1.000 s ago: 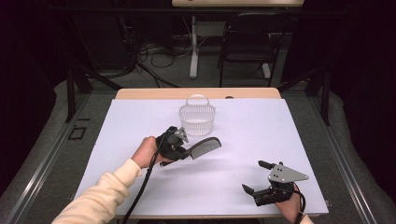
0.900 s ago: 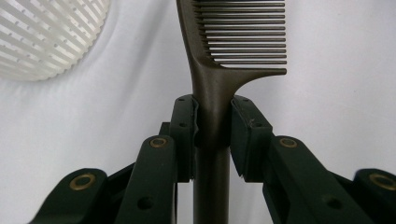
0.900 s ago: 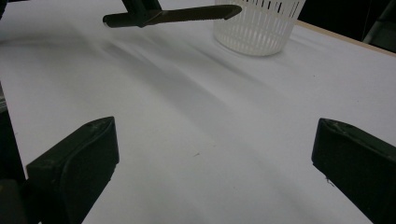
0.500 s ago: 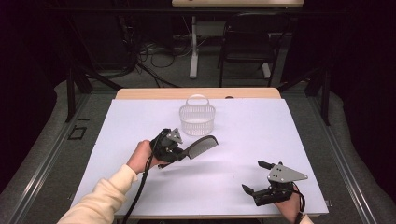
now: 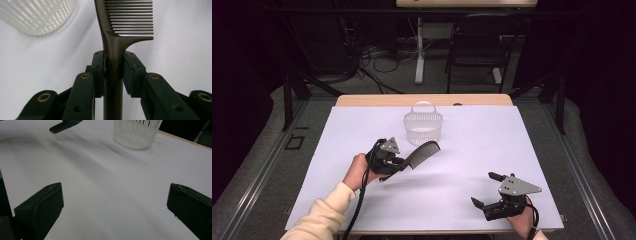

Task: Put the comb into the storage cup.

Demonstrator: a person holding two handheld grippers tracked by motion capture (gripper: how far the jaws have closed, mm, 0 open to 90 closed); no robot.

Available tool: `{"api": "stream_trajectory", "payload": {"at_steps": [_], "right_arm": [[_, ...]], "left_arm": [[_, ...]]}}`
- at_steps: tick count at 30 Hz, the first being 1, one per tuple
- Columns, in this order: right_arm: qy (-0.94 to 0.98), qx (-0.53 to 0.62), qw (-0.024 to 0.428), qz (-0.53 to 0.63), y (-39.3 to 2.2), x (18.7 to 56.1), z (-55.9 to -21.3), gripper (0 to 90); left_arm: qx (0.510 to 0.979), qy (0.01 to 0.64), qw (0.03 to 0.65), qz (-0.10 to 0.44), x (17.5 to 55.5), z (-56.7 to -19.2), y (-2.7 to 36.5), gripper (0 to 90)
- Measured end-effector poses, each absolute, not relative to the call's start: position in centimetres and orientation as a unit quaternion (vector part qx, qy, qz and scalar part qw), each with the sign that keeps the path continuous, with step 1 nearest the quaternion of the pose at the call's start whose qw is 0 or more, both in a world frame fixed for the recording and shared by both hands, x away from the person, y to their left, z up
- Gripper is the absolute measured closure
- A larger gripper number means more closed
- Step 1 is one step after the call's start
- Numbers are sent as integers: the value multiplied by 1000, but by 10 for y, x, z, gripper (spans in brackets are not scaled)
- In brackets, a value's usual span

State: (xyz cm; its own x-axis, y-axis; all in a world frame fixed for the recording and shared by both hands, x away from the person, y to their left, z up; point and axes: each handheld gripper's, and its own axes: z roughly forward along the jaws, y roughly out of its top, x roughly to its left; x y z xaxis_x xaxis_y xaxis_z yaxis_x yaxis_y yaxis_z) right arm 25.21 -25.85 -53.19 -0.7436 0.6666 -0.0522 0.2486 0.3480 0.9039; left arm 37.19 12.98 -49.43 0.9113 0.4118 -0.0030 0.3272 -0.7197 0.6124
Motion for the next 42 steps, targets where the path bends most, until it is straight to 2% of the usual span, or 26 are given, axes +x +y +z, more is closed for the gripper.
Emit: {"api": "stream_trajectory", "payload": {"at_steps": [42], "right_arm": [[796,289,207,489,-258,252,-532,5]], "left_arm": [[888,240,380,93,366,-493,154,724]]}}
